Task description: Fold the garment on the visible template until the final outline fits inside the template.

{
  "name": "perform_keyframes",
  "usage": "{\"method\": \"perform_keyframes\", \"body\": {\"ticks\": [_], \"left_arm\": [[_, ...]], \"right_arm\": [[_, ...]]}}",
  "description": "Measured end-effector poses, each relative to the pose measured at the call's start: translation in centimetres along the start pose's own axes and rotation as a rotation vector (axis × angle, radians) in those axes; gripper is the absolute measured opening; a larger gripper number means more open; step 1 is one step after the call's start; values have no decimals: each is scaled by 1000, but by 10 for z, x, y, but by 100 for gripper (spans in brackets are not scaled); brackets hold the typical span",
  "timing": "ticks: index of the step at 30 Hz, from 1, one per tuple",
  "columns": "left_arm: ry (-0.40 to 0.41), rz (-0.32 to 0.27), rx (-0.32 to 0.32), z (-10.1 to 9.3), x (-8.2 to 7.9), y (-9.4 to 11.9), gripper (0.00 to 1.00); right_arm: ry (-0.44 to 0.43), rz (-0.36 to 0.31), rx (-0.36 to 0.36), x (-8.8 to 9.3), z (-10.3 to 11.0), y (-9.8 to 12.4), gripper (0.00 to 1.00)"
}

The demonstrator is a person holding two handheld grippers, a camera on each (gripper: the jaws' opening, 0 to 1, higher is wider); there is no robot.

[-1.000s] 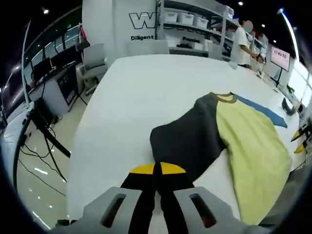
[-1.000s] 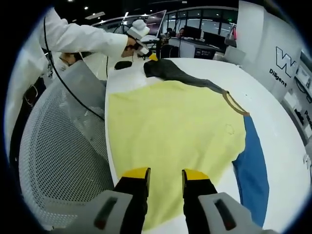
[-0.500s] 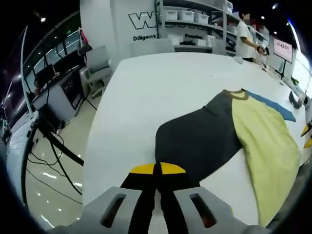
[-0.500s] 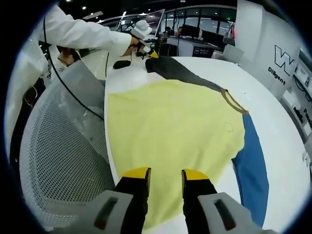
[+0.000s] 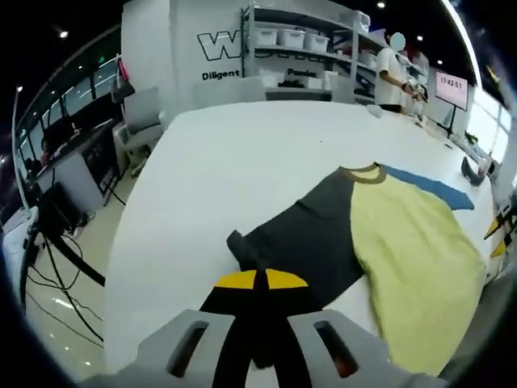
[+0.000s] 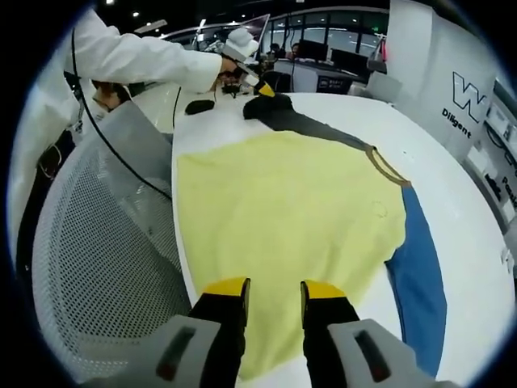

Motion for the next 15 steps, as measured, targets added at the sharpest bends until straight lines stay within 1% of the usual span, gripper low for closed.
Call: {"method": "perform_keyframes", "body": {"ticks": [1, 2, 6, 10, 13, 15], "left_arm": [[1, 0, 8, -2, 0, -2, 0], [2, 2, 31, -11, -1, -10, 0], [-4, 9, 62, -25, -1, -26, 0], [-11, 31, 80, -31, 3, -37, 0], [-16, 46, 92, -32, 7, -40, 0], [-25, 46, 96, -32, 7, -40, 3]], "right_arm": [[1, 0, 0, 0, 0, 0, 23], [1, -1, 1, -1, 1, 1, 23], [-1, -4, 6, -3, 1, 2, 23], [-4, -4, 10, -3, 0, 4, 23], [-6, -3, 13, -2, 0, 4, 23], [-9, -3, 15, -2, -1, 4, 23]]}}
Point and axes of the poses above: the point that each gripper's makers call its tool centre point, and the gripper's own axes: y roughly backward along the fingers, z roughly to its left, x roughly out of its underside, the point moved 2 cm from there along y, roughly backward along the fingers, and after that the axes turned 13 degrees about x, right-handed, at the moved point
